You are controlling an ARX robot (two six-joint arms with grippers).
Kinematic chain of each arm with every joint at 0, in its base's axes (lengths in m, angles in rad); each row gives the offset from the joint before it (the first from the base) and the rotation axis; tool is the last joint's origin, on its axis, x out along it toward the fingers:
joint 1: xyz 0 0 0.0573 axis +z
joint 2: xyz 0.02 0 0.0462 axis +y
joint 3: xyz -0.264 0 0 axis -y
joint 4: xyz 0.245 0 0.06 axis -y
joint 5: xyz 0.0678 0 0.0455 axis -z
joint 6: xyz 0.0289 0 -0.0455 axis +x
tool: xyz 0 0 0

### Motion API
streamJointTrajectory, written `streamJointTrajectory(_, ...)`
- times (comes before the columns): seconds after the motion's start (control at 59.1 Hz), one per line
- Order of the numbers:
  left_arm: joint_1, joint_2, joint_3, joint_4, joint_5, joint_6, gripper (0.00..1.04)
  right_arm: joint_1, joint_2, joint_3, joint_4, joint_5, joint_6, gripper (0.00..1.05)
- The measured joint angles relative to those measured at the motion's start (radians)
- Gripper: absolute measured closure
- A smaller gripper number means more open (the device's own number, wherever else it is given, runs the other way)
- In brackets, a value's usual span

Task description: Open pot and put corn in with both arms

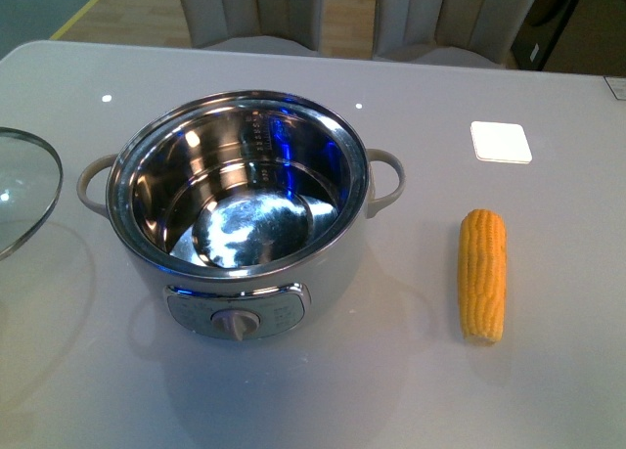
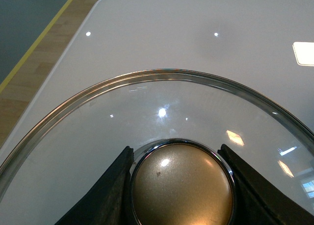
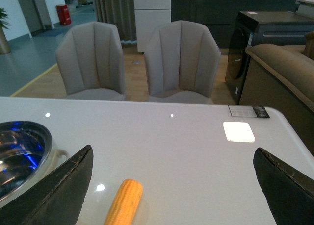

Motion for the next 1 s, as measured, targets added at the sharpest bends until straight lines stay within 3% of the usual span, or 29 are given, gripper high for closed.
streamJointTrajectory(0.999,0.043,0.333,0.119,0.159,0.087,0.018,0.60,0.000,0.000,0.000,0.000,0.000,0.000,0.09)
